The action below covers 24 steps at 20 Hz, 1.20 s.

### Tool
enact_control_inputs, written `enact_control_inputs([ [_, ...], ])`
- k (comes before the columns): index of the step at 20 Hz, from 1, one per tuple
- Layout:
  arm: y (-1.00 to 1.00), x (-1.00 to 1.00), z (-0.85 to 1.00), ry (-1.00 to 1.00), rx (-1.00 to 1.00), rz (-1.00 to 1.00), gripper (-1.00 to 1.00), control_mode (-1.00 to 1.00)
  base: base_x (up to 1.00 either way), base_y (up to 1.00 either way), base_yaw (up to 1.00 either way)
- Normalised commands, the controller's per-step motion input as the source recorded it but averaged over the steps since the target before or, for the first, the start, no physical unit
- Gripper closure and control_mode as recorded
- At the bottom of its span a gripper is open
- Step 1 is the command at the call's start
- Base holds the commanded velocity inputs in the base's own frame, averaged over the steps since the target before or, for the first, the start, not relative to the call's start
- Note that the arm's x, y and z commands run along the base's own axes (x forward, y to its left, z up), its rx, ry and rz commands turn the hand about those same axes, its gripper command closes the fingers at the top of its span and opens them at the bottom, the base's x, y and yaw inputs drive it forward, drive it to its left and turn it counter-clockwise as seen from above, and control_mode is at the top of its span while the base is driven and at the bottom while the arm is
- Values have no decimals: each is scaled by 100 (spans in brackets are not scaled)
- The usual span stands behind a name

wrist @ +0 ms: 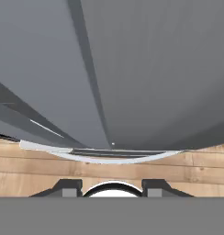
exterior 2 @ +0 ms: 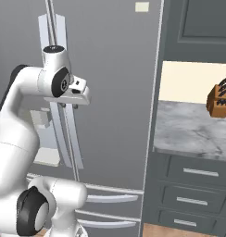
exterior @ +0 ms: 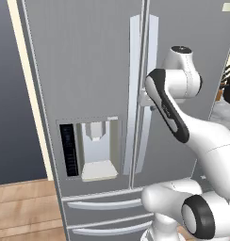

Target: Open the fridge, remove the pear, lime, and steak, and place them on any counter.

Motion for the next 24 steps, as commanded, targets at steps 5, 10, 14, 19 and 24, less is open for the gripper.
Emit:
enact_control_inputs([
  [5,0,-1,0,0,0,0,-100,100,-40,0,0],
  [10,0,0,0,0,0,0,-100,100,-70,0,0],
  [14,0,-4,0,-7,-1,0,-100,-100,-19,2,0],
  [19,7,31,0,-39,0,-4,-100,-100,0,0,0],
  [24,20,58,15,-31,0,-6,-100,-100,0,0,0],
])
